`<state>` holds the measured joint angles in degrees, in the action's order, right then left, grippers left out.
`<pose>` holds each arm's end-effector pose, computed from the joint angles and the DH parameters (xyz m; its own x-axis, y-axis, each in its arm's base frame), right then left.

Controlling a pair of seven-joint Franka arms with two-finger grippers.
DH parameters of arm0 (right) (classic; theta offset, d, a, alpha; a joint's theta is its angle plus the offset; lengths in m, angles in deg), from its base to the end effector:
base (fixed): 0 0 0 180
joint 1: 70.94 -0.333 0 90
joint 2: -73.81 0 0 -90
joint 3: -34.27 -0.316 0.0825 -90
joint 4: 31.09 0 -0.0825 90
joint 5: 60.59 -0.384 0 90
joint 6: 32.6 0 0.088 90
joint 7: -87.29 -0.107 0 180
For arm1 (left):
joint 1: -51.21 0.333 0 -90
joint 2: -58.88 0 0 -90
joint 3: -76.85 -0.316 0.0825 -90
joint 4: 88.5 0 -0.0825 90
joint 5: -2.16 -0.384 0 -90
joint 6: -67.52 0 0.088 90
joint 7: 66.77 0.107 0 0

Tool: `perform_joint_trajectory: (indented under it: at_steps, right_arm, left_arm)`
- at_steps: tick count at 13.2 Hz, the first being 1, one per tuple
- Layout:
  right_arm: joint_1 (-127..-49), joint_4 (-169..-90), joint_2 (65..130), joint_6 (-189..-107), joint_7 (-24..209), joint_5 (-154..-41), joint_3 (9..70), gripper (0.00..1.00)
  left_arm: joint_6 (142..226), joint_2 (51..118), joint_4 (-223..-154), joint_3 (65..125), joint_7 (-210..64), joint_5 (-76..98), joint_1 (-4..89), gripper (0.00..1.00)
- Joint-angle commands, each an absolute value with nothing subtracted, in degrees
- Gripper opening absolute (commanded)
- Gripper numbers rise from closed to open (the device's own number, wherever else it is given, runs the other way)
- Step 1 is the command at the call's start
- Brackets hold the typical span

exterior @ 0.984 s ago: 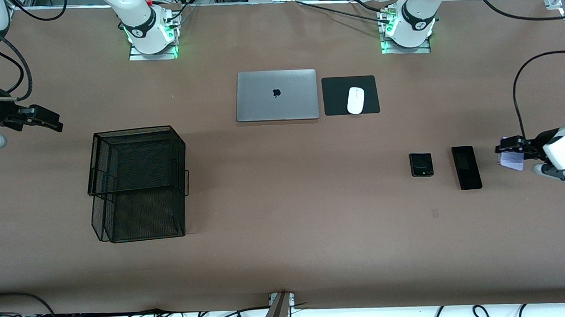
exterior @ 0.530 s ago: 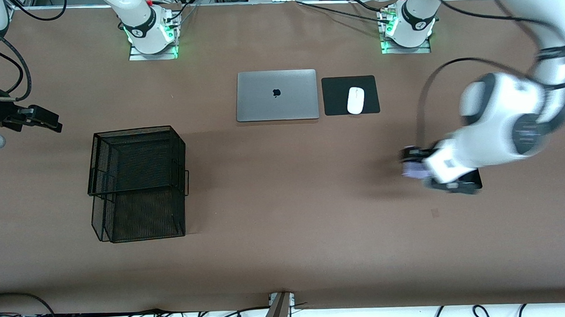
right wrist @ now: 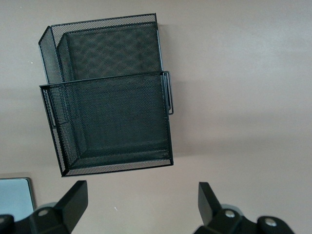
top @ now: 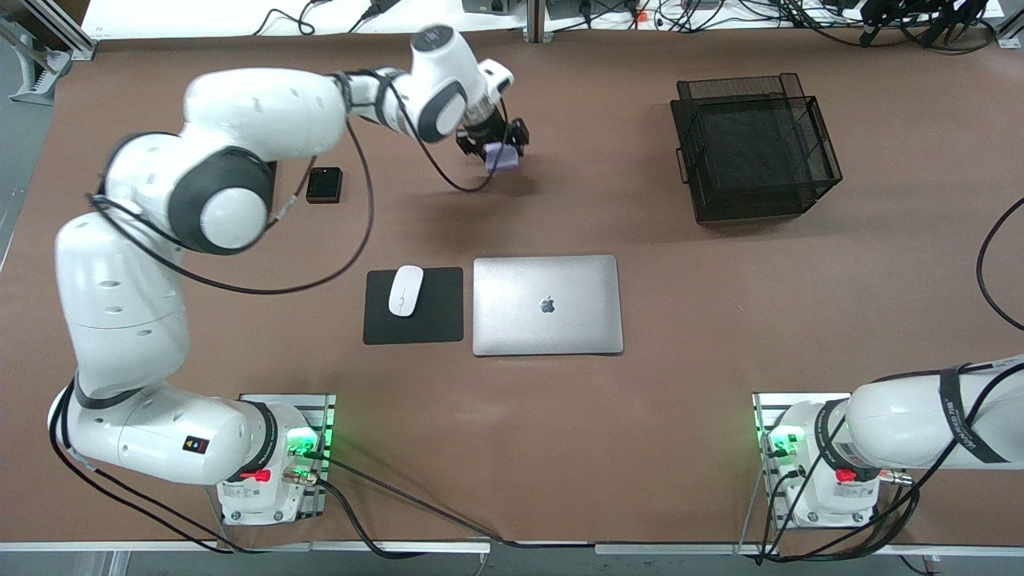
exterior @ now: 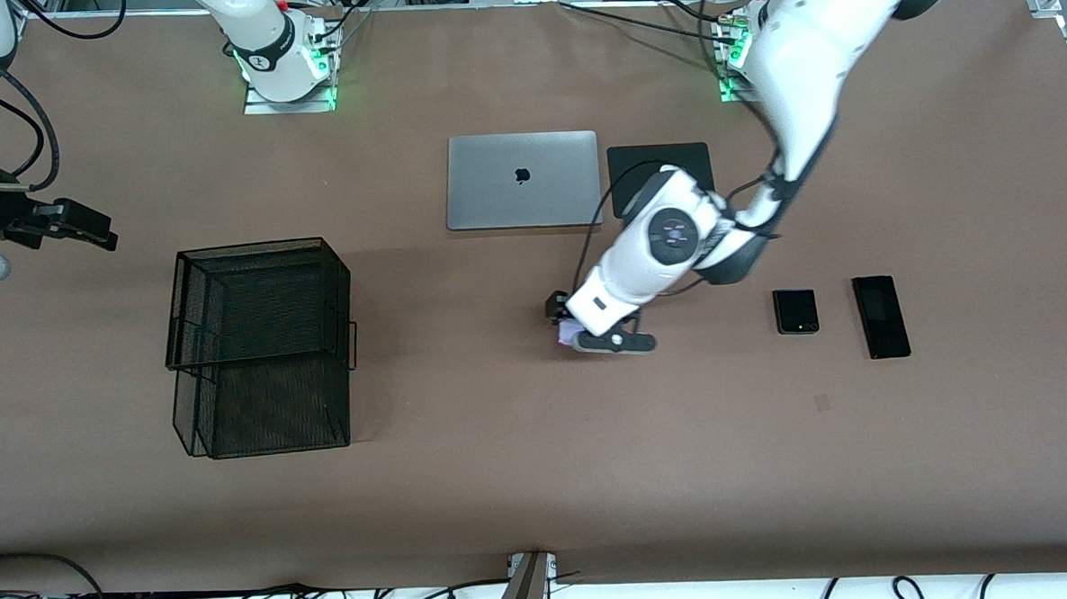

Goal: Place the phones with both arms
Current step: 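Carry the white phone to the table middle and release it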

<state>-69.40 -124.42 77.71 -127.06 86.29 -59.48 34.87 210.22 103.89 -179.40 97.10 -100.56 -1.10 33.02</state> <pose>0.5774 -0.0233 0.5651 0.9974 -0.0532 -0.0480 -0.0523 -0.9984 0.0208 0.5821 -0.4124 0.2104 0.9999 -0.0048 0.0153 -0.0085 -0.9665 0.2566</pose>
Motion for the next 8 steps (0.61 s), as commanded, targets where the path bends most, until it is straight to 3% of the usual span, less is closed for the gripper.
perform_joint_trajectory:
  at_steps: [1,2,3,6,8]
  right_arm:
    - [-68.6,-124.4,77.6,-127.2,87.6,-60.5,34.2,1.00]
    - [-68.7,-124.5,77.7,-127.2,87.6,-60.5,34.1,1.00]
    - [-68.7,-124.4,78.2,-127.1,87.6,-60.4,34.0,1.00]
    - [-69.3,-124.4,79.1,-127.8,87.6,-60.4,33.8,1.00]
    - [-70.8,-124.5,80.4,-128.9,87.4,-60.4,33.8,1.00]
  left_arm:
    - [209.9,104.3,-177.5,89.0,-103.6,-0.7,24.7,0.44]
    - [209.9,104.4,-177.5,88.7,-103.9,-0.7,24.4,0.60]
    - [209.9,104.2,-177.7,88.7,-104.2,-0.8,24.7,1.00]
    - [206.1,100.2,-178.4,88.6,-104.7,-0.8,27.1,1.00]
    - [195.4,95.5,-177.6,88.6,-104.3,-0.9,31.2,1.00]
